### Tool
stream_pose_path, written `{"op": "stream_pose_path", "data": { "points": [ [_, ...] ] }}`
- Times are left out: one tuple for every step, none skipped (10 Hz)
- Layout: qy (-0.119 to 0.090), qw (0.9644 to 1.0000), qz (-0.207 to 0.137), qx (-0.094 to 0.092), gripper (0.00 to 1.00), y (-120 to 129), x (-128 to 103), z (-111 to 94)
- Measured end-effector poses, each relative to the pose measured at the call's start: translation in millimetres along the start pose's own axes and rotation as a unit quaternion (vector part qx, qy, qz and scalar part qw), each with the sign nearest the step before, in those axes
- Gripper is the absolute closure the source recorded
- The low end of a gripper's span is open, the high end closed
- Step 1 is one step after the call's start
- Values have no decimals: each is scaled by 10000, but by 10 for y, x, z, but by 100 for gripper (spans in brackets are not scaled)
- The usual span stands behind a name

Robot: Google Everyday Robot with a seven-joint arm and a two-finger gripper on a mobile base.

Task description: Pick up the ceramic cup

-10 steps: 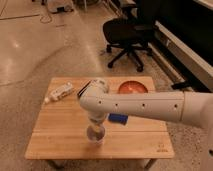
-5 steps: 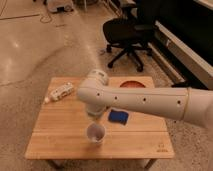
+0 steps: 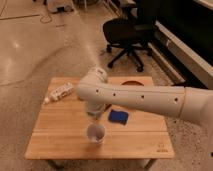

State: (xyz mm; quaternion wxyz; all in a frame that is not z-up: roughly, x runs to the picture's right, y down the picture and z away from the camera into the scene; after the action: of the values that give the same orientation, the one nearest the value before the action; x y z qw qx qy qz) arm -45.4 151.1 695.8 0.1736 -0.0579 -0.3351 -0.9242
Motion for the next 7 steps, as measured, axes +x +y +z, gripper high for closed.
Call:
{"op": "stream_pose_path", "data": {
  "points": [
    [-7,10000,-42,80,32,-9,4,193],
    [3,9999,-86,150,23,-34,20,321],
    [14,9998,-104,170,20,-36,11,372],
    [36,9998,-111,181,20,-37,-3,409],
    [39,9997,-129,179,20,-41,-3,426],
    [35,9997,-174,176,20,-57,9,460],
    [26,9997,-191,175,20,-60,7,493]
  ]
}}
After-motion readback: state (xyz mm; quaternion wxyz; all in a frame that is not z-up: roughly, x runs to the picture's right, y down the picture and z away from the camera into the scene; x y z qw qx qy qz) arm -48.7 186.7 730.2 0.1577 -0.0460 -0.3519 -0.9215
